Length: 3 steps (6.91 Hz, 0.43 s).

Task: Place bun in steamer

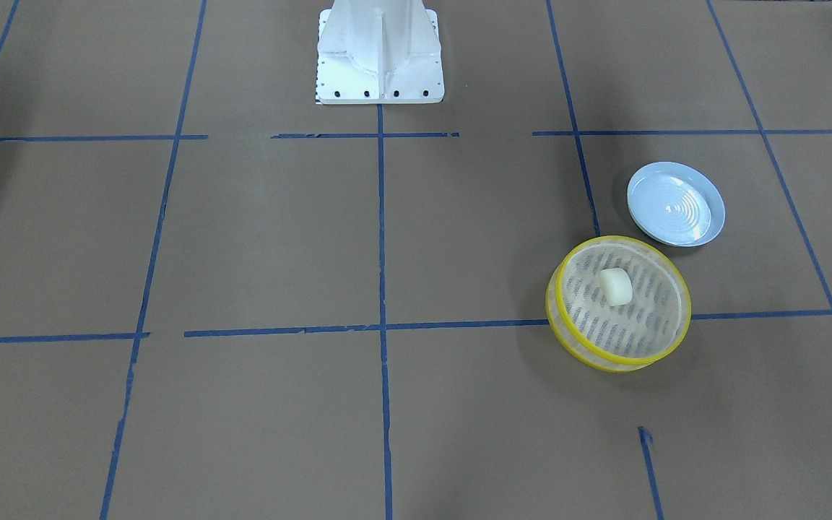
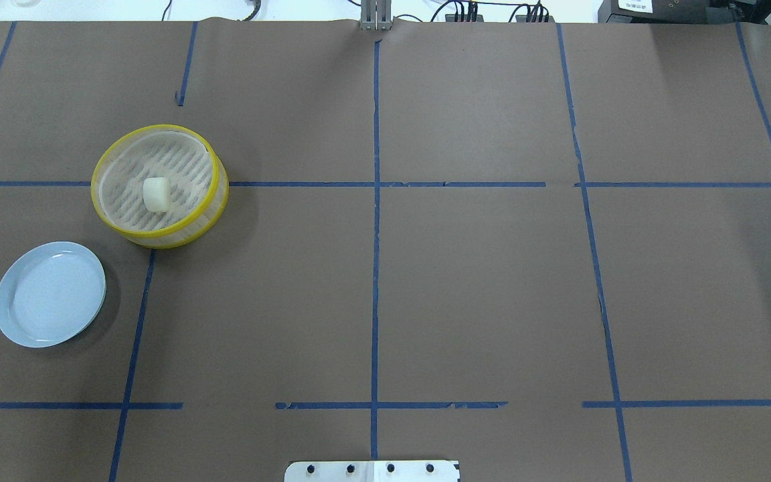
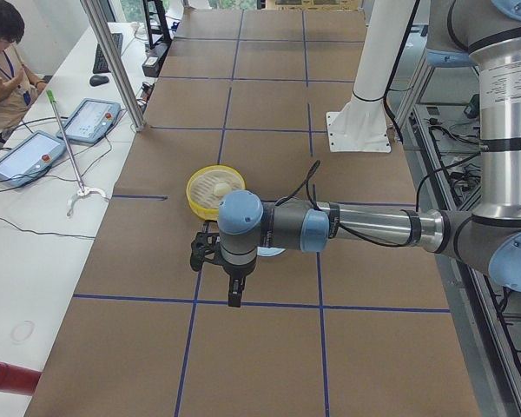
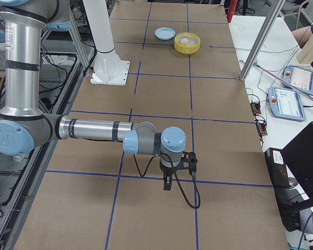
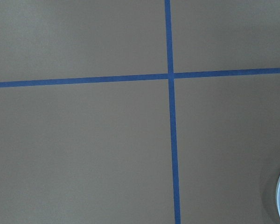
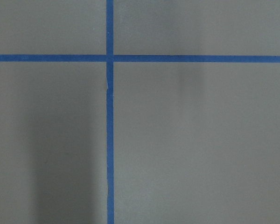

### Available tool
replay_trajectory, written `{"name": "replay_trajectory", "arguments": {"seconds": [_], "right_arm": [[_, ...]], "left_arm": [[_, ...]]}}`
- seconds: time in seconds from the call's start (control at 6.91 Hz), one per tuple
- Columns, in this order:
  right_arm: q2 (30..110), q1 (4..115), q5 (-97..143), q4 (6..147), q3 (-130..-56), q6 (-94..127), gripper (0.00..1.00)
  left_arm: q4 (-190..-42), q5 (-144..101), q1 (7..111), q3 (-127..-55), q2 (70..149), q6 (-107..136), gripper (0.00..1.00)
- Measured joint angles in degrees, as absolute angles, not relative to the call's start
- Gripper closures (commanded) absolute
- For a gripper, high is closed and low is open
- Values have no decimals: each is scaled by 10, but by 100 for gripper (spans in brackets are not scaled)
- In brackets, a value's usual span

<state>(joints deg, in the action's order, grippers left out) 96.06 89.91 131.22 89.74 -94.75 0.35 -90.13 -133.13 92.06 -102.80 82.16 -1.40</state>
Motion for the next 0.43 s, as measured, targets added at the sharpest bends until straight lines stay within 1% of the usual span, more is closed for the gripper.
{"name": "replay_trajectory", "arguments": {"seconds": [0.43], "right_arm": [[961,899,1312,897,-947,3,0]], "left_arm": [[-897,-1332,926,-1023,823,-12,0]]}}
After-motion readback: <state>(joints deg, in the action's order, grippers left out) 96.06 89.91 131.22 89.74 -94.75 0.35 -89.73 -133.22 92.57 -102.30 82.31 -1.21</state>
